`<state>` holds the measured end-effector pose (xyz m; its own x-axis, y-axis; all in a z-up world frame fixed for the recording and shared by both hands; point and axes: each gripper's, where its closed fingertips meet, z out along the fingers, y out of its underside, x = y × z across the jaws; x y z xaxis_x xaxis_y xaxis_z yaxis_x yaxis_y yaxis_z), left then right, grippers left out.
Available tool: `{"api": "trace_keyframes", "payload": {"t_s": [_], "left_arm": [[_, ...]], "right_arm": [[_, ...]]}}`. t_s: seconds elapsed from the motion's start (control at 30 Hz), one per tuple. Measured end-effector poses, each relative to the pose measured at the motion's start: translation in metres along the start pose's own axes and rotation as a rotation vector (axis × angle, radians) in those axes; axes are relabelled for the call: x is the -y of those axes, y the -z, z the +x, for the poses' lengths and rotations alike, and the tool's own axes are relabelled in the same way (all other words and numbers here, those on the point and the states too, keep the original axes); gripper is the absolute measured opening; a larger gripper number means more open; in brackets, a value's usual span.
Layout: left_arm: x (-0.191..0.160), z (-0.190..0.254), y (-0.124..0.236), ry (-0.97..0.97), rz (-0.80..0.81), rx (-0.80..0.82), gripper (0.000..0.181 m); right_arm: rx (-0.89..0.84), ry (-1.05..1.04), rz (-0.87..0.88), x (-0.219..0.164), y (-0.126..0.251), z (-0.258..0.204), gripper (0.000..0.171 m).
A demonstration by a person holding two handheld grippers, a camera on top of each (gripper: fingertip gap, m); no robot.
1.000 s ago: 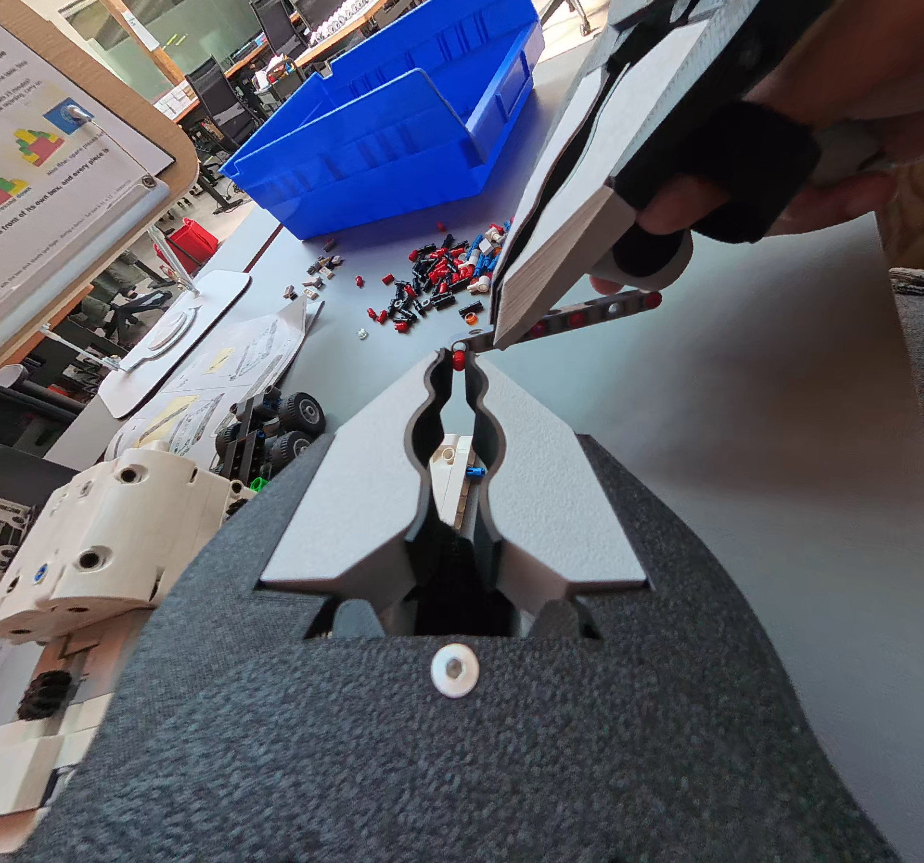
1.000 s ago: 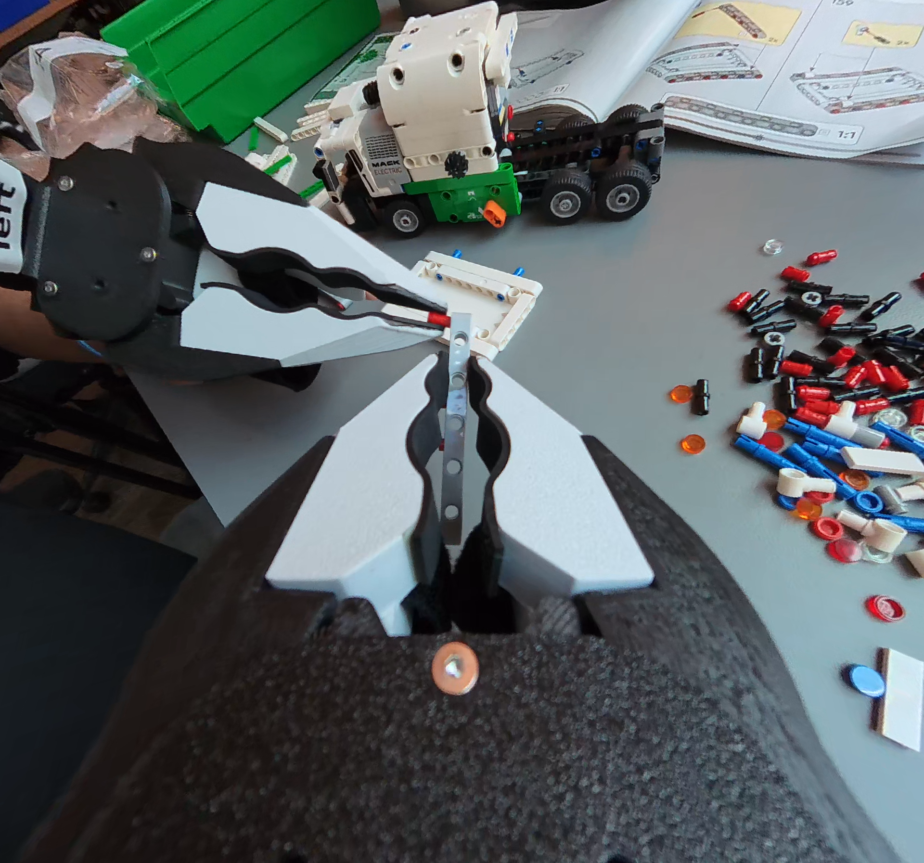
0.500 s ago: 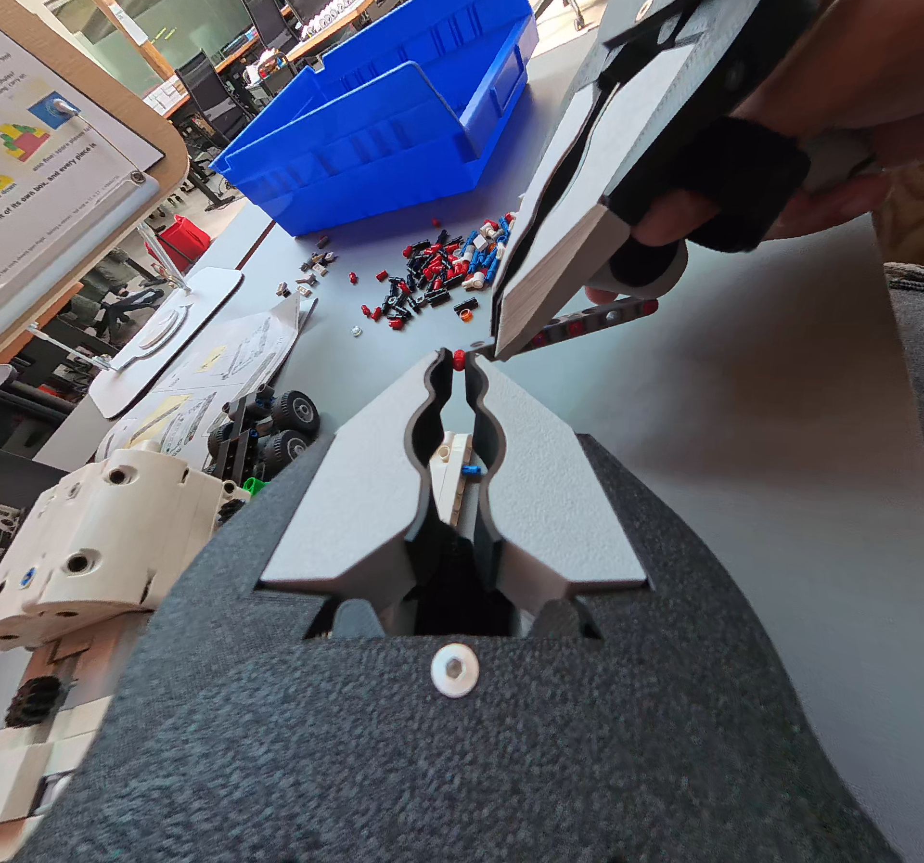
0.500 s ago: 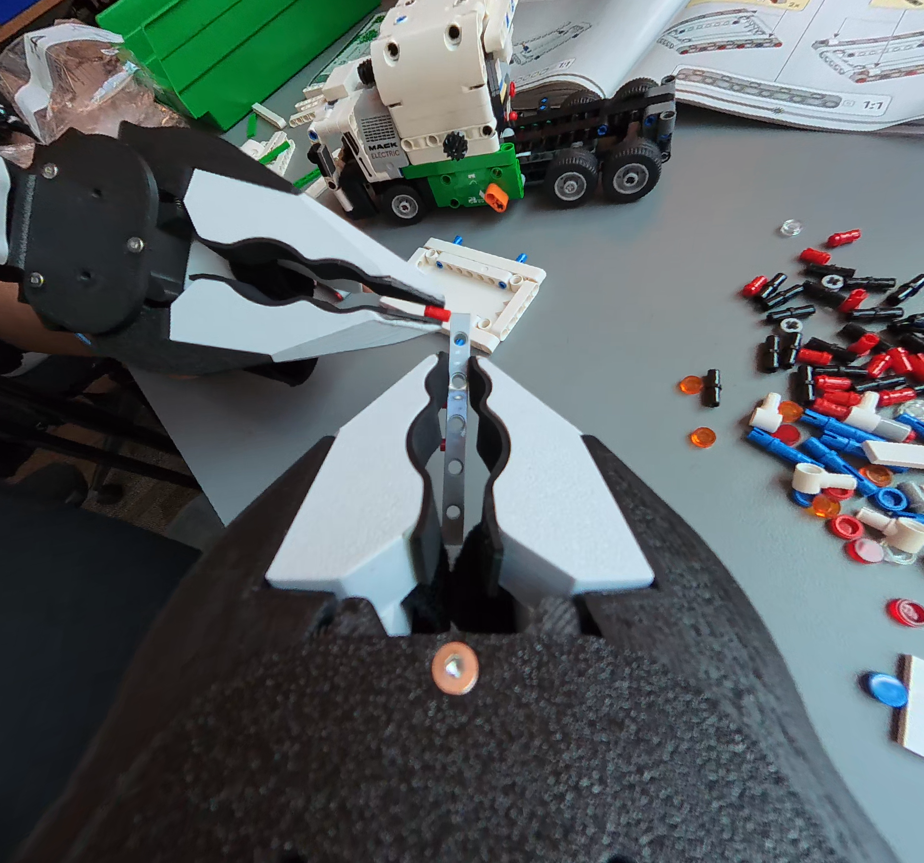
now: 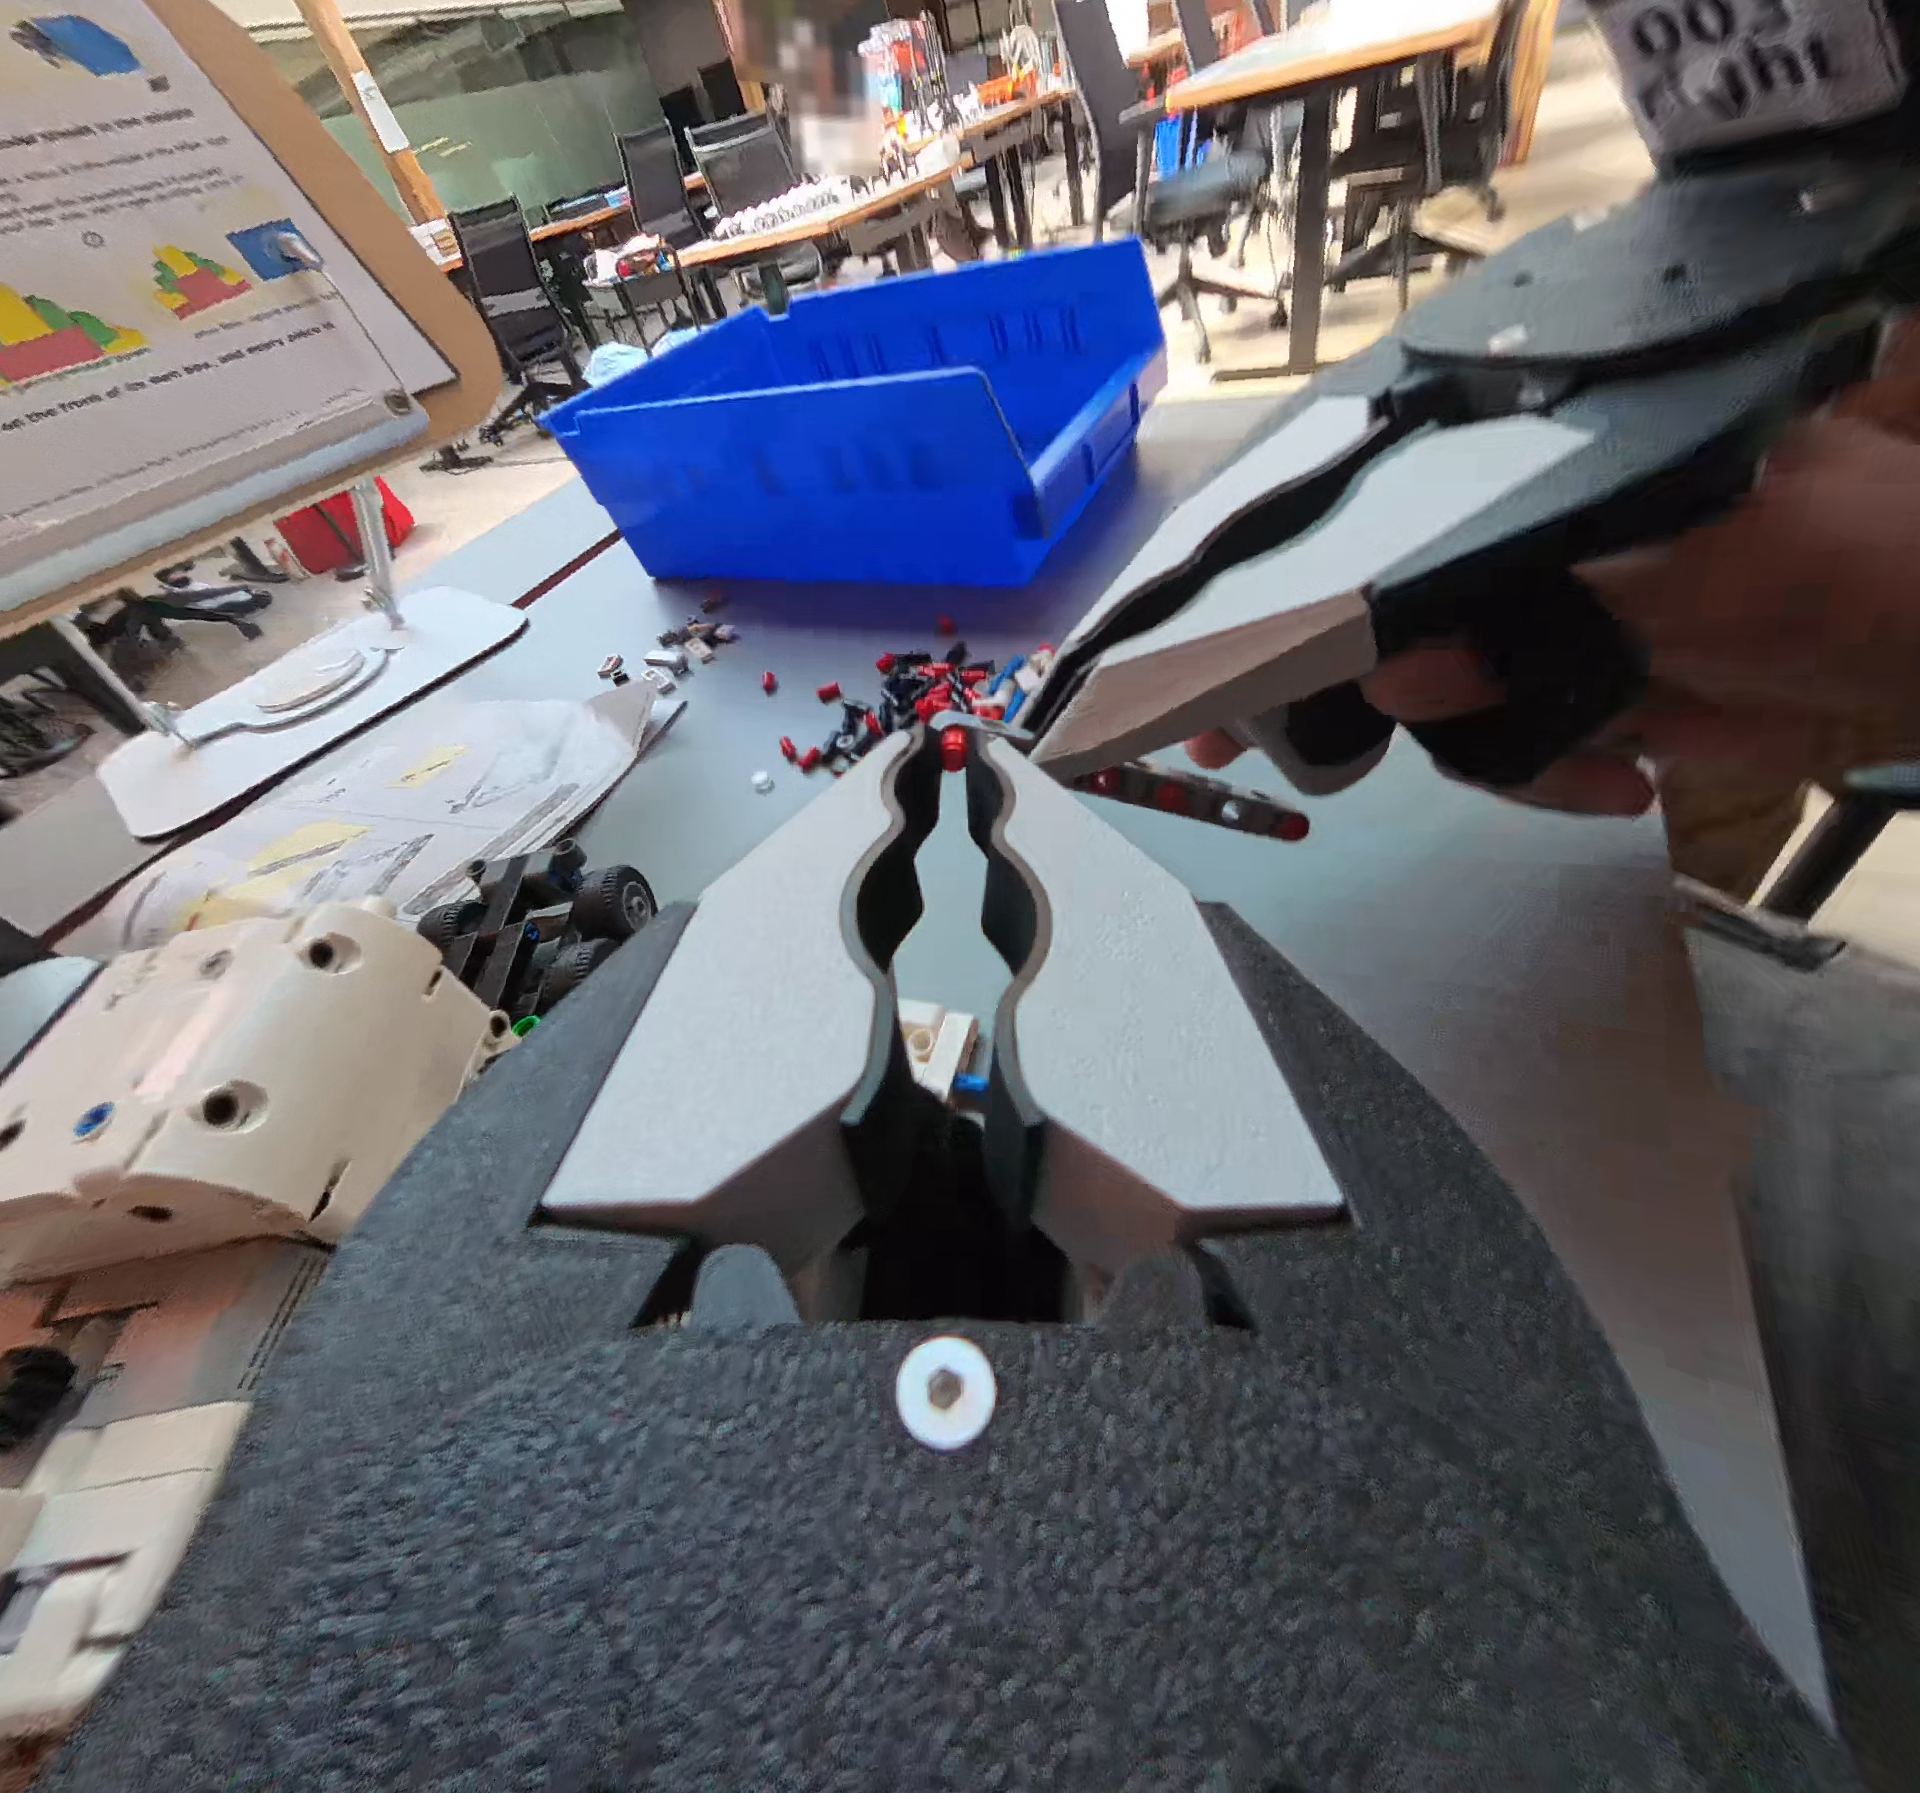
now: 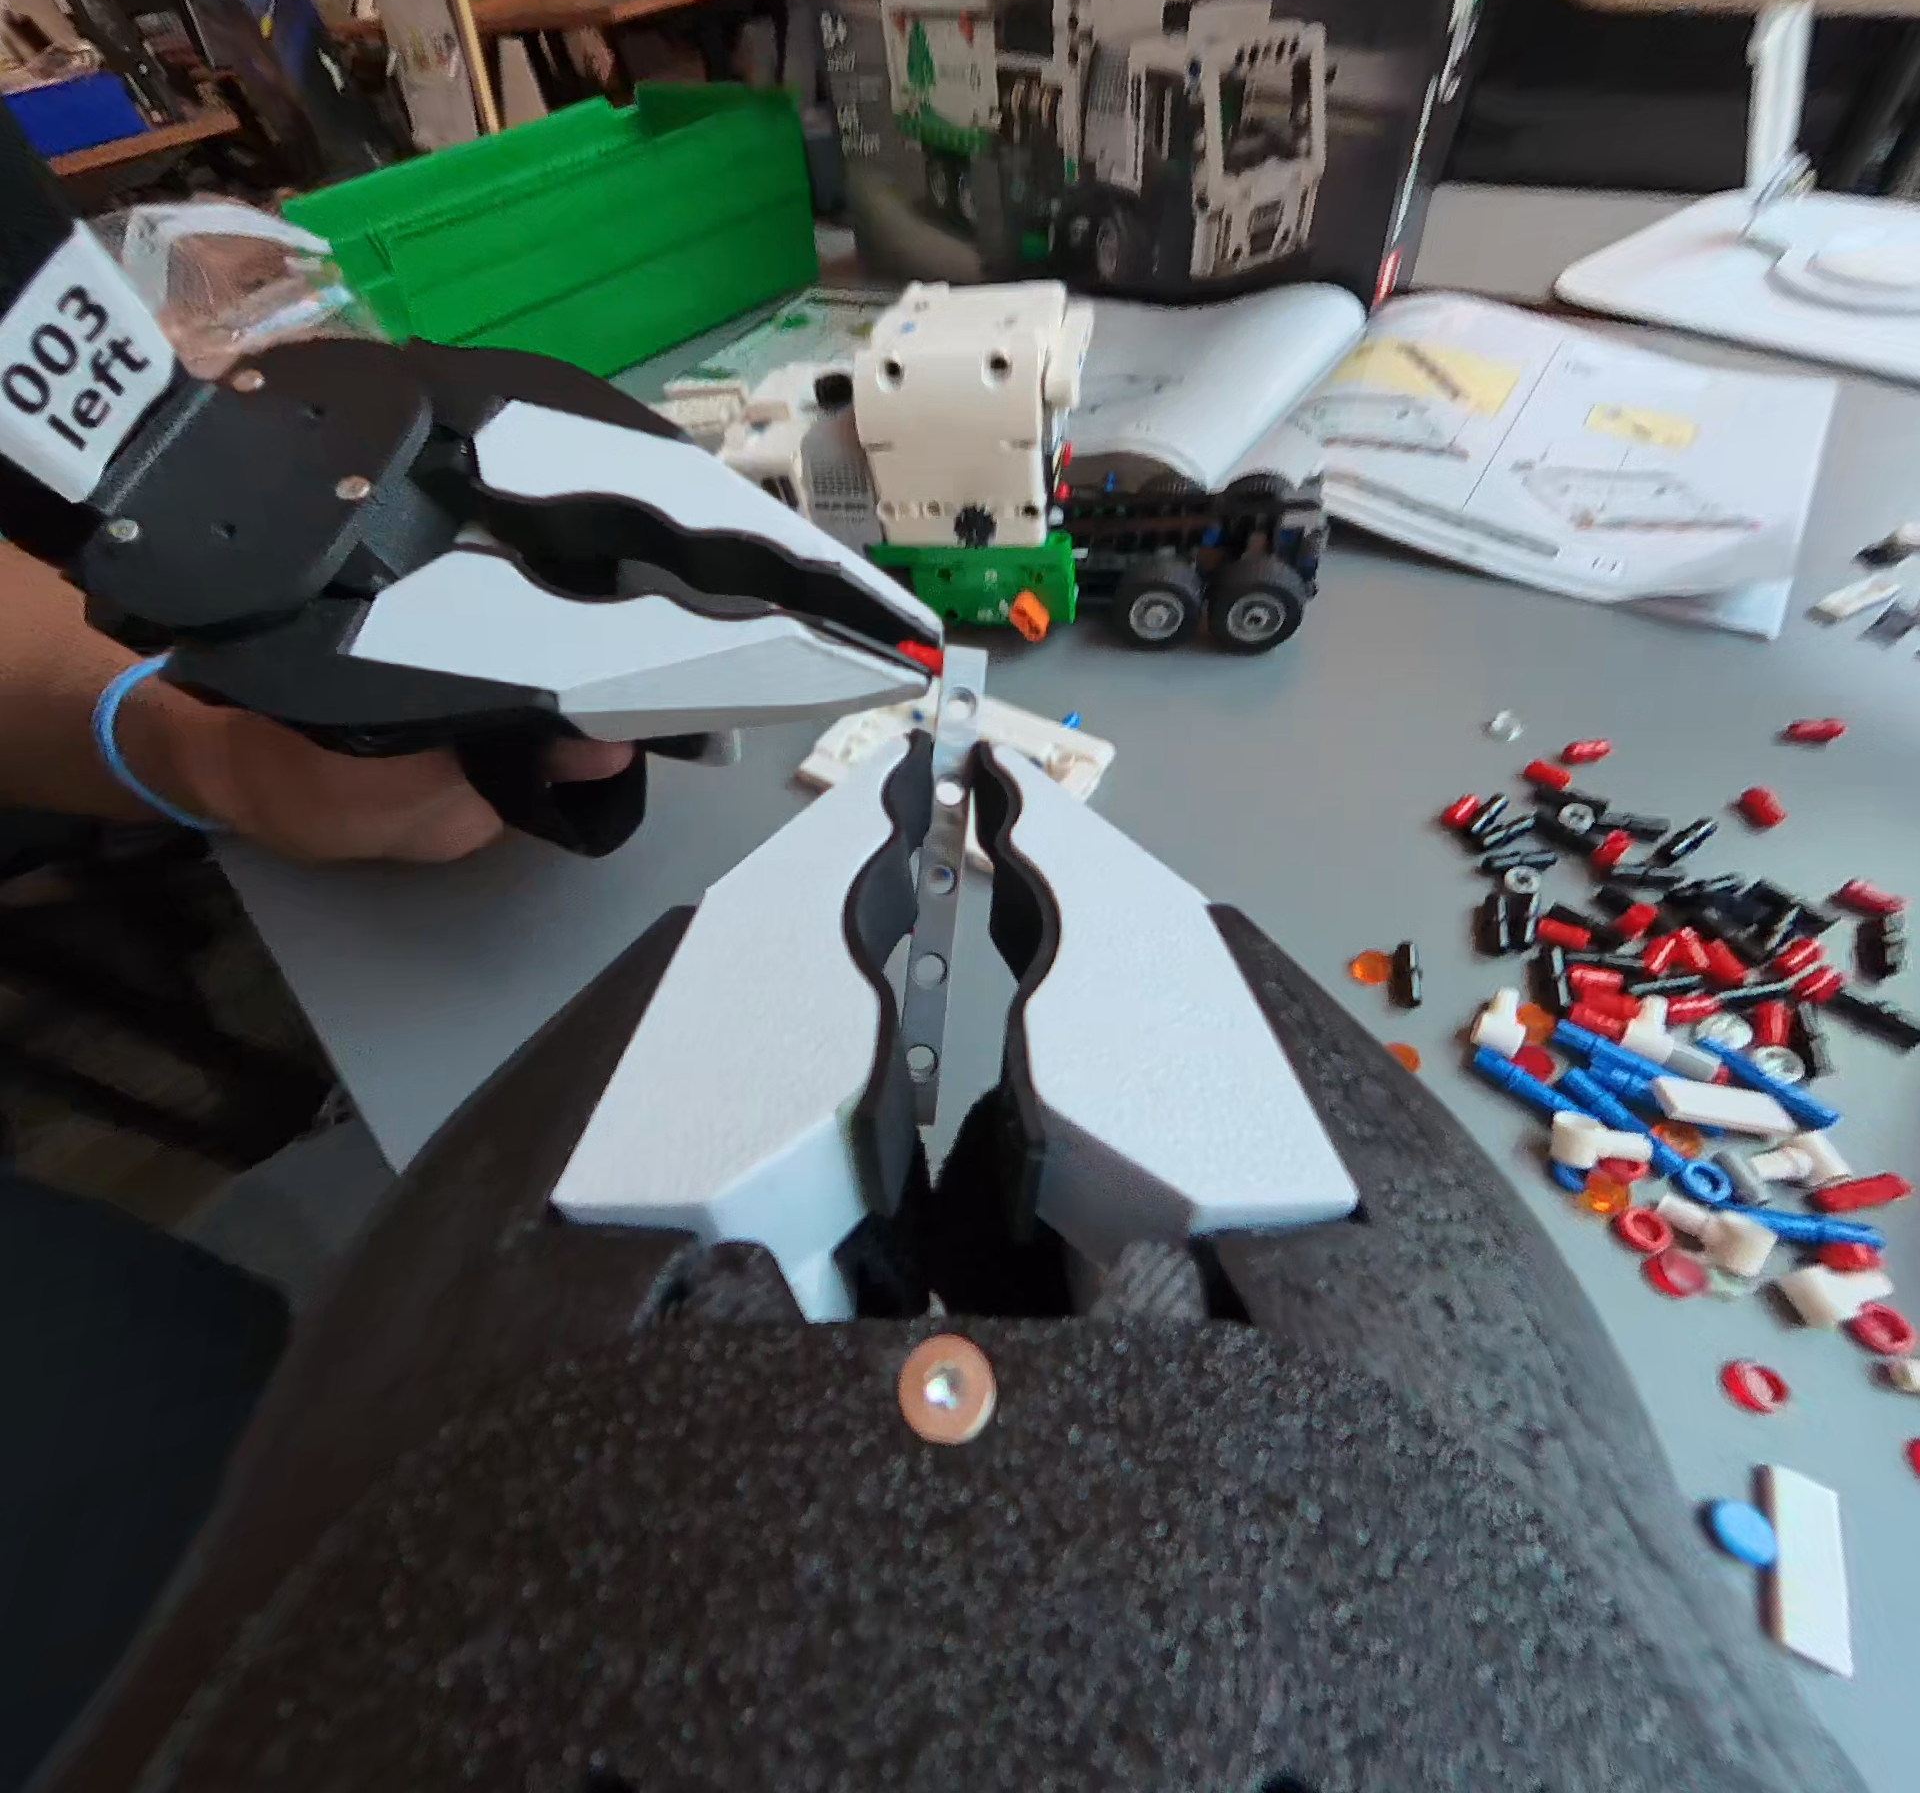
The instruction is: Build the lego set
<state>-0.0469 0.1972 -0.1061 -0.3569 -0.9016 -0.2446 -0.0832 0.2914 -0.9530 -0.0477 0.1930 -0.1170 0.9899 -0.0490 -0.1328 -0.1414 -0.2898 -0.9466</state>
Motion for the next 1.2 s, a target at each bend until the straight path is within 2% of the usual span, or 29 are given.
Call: {"api": "trace_keyframes", "payload": {"t_s": [0.03, 0.23, 0.37, 0.47, 0.57, 0.83, 1.0, 1.2], "left_arm": [[0.007, -0.004, 0.002, 0.064, 0.036, -0.001, 0.003], [0.036, -0.024, 0.011, 0.383, 0.26, -0.08, 0.002], [0.05, -0.027, 0.023, 0.411, 0.359, -0.119, 0.002], [0.047, -0.026, 0.023, 0.478, 0.361, -0.175, 0.002], [0.042, -0.025, 0.021, 0.507, 0.339, -0.212, 0.002], [0.04, -0.025, 0.019, 0.45, 0.331, -0.173, 0.002], [0.034, -0.02, 0.017, 0.49, 0.282, -0.257, 0.002], [0.034, -0.016, 0.018, 0.589, 0.276, -0.333, 0.003]], "right_arm": [[-0.037, 0.038, 0.035, 0.008, 0.0, 0.0, 0.006], [-0.27, 0.303, 0.215, 0.045, -0.005, -0.001, 0.006], [-0.345, 0.448, 0.305, 0.06, -0.004, -0.01, 0.006], [-0.336, 0.474, 0.311, 0.057, -0.006, -0.011, 0.006], [-0.388, 0.594, 0.284, 0.053, -0.006, -0.008, 0.006], [-0.44, 0.683, 0.257, 0.054, -0.003, -0.008, 0.006], [-0.387, 0.753, 0.211, 0.048, -0.002, -0.007, 0.005], [-0.321, 0.778, 0.244, 0.043, 0.0, -0.01, 0.006]]}}
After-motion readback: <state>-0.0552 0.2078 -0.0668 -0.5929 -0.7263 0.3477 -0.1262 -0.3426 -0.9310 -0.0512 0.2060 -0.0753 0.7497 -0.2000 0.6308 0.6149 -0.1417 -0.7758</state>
